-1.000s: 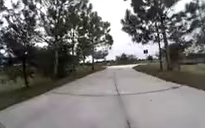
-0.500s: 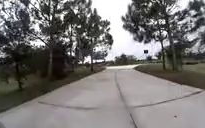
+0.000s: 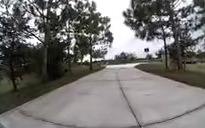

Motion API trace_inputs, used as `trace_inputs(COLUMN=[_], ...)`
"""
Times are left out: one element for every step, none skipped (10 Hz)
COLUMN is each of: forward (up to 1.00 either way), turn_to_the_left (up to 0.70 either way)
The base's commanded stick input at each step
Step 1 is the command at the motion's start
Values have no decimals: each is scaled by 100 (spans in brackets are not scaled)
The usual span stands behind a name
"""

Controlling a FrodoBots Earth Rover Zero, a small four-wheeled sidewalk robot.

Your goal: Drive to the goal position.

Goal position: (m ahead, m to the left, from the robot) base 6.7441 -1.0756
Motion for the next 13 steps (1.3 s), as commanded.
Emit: trace_inputs(forward=[85,85,85,85,85,85,85,85,85,85,85,85,85], turn_to_the_left=[0,0,0,0,0,0,0,0,0,0,0,0,0])
